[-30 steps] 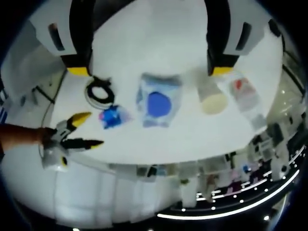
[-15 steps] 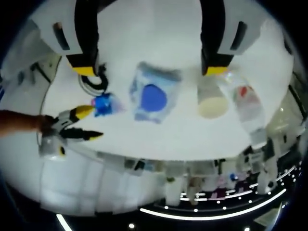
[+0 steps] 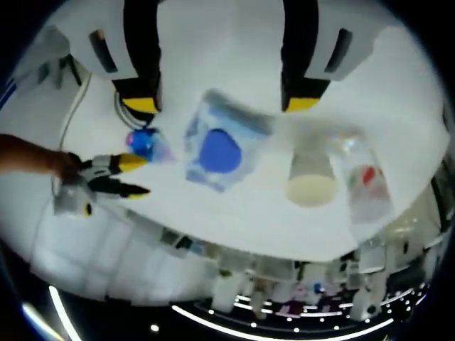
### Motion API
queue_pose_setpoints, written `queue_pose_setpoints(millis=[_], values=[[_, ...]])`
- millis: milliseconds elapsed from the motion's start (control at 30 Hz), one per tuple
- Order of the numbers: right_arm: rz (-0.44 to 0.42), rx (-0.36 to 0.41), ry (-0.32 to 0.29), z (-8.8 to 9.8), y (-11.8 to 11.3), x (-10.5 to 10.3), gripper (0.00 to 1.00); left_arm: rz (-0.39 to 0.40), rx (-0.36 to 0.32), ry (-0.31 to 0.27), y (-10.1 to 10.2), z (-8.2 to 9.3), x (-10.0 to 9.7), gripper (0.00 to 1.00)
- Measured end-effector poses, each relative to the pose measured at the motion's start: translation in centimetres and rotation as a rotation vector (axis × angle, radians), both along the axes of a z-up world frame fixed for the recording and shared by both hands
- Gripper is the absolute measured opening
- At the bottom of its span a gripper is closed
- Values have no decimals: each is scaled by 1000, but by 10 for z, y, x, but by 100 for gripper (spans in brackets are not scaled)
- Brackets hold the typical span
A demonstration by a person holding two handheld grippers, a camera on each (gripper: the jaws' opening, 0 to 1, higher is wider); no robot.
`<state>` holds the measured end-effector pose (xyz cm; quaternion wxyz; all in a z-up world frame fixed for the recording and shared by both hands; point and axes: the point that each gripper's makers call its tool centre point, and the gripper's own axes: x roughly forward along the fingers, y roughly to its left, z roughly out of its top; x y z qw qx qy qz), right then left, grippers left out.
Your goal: Arrange the tabletop items into an orderly group along one side of the table until the central work area is clear of visible clutter.
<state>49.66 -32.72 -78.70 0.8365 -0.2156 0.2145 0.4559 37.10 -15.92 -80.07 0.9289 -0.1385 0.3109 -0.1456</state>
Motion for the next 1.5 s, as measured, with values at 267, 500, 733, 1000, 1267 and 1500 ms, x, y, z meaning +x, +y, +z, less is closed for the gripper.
queue_pose_setpoints(millis=[267,500,733,1000,1267,1500], values=[[-1,-33,29,-14,-3,15,49,29,-35,45,-6,-14,5,55],[-5,-52,55,-26,-1,27,47,56,-82,92,-12,-24,10,49],[-21,-52,92,-39,4,41,45,107,-124,128,-10,-31,13,43],[-8,-48,132,-49,16,55,43,189,-184,179,-6,-41,13,34],[7,-42,157,-56,27,65,36,222,-252,191,-18,-42,18,31],[-11,-20,237,-64,32,67,30,190,-269,240,-39,-46,21,24]])
